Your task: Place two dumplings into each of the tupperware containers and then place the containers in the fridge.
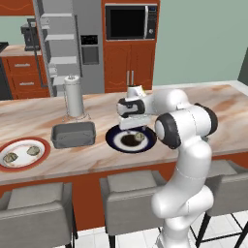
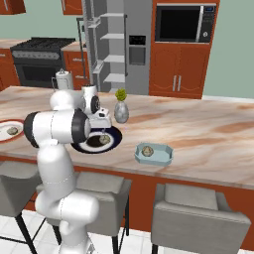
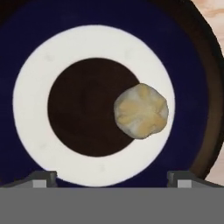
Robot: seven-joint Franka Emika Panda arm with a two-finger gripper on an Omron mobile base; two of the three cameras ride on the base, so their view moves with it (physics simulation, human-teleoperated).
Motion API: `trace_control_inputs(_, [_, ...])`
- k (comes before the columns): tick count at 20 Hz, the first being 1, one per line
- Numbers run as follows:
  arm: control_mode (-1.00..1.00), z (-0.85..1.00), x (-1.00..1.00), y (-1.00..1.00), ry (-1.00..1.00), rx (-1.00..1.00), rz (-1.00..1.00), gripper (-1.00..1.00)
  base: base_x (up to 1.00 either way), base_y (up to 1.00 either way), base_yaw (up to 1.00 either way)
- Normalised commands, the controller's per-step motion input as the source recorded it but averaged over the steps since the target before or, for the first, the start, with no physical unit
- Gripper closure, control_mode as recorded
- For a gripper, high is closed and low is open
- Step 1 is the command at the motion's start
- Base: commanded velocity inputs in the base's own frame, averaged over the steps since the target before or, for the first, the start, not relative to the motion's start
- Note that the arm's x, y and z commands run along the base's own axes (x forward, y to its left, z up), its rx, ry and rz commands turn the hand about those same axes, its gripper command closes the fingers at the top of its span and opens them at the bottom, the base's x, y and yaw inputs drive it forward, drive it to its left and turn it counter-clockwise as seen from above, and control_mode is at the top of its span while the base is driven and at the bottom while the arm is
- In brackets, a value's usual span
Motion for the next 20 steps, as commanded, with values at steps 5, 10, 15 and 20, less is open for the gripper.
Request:
trace_control_inputs(5, [-1.00,-0.35,0.21,-0.40,-0.02,0.10,0.00,-1.00,0.00,0.00,0.00])
trace_control_inputs(10, [-1.00,-0.24,0.35,-0.10,-0.01,0.05,0.00,-1.00,0.00,0.00,0.00])
trace_control_inputs(15, [-1.00,-0.18,0.26,0.00,0.00,0.00,0.00,-1.00,0.00,0.00,0.00])
trace_control_inputs(20, [-1.00,-0.17,0.00,0.00,0.00,0.00,0.00,-1.00,0.00,0.00,0.00])
